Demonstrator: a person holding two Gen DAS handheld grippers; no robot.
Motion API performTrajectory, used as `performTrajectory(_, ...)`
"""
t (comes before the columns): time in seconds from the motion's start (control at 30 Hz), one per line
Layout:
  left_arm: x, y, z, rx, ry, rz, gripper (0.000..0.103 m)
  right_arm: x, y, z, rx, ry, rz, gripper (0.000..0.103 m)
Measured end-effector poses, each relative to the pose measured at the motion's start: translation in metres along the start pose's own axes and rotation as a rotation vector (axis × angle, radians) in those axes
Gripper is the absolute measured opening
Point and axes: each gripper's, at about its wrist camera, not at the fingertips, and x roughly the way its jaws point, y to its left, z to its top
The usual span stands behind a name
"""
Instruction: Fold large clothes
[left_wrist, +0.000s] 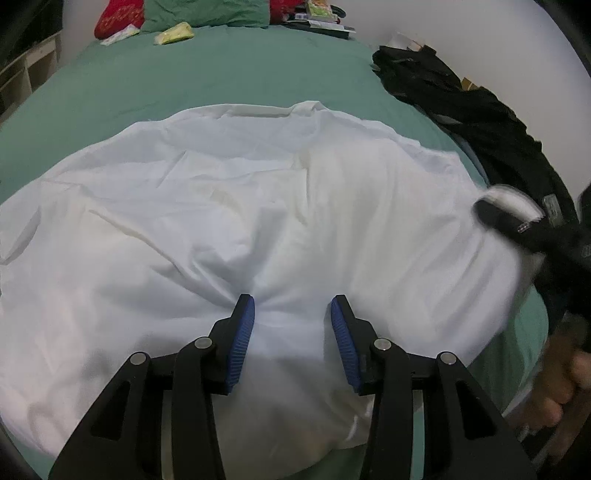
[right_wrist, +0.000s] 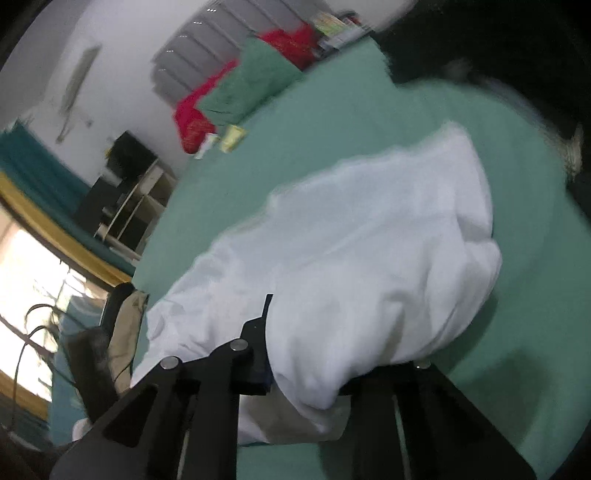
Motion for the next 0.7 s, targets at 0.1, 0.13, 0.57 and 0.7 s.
performTrajectory(0.1,-0.002,0.009,0.010,-0.037,0.016,-0.006,0.045,-0.010,0.043,0.010,-0.122,-0.021,-0.023,0.017)
performTrajectory(0.13,-0.007,0.014,0.012,-0.062,0.023,-0.015,0.045,-0.011,0.060,0.013,-0.155,-0.023,-0.026,0.017)
performTrajectory(0.57,-0.156,0.186,-0.025,-0.245,-0.142,0.065,0.046,0.091,0.242,-0.035,-0.676,0.206,-0.046,0.017)
performTrajectory(0.7,-0.178,0.239,-0.045,-0.312,-0.147,0.124,0.046,0.148,0.266,-0.094,-0.799,0.443,0.010,0.021)
